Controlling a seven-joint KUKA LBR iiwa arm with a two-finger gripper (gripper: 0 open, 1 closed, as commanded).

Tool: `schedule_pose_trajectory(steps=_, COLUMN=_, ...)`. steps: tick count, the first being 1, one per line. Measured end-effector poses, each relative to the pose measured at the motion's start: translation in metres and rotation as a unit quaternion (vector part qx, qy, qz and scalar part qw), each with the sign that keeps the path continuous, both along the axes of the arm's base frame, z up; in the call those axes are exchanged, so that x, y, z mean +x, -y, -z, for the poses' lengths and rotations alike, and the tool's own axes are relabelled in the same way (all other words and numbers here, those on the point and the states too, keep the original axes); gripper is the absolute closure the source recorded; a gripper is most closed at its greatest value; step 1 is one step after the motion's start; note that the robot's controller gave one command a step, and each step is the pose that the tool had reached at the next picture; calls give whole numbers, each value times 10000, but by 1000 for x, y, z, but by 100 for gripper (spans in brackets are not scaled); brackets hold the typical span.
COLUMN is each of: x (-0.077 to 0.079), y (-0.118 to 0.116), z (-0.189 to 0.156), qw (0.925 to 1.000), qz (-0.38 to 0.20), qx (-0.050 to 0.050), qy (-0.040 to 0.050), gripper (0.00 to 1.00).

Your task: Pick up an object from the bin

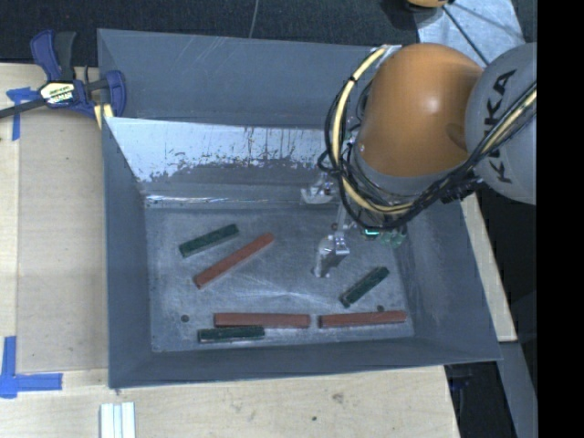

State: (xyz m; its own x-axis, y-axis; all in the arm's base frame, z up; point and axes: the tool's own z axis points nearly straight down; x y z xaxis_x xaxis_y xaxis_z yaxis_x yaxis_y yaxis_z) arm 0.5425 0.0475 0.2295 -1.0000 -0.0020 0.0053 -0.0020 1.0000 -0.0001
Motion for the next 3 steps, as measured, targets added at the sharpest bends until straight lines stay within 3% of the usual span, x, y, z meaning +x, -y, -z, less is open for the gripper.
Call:
schedule_pose_trajectory(steps=1, x=2, y=0, z=-4, qw=10000, qz=6, qx=3, qy=43, gripper=0)
schedule_pose_trajectory(steps=2, x=12, y=-5, z=35, qw=9993, qz=-359, qx=1, qy=71, gripper=0)
schedule_pose_trajectory(steps=3, x=75, y=-37, z=151, qw=9964, qz=-833, qx=9, qy=153, gripper=100)
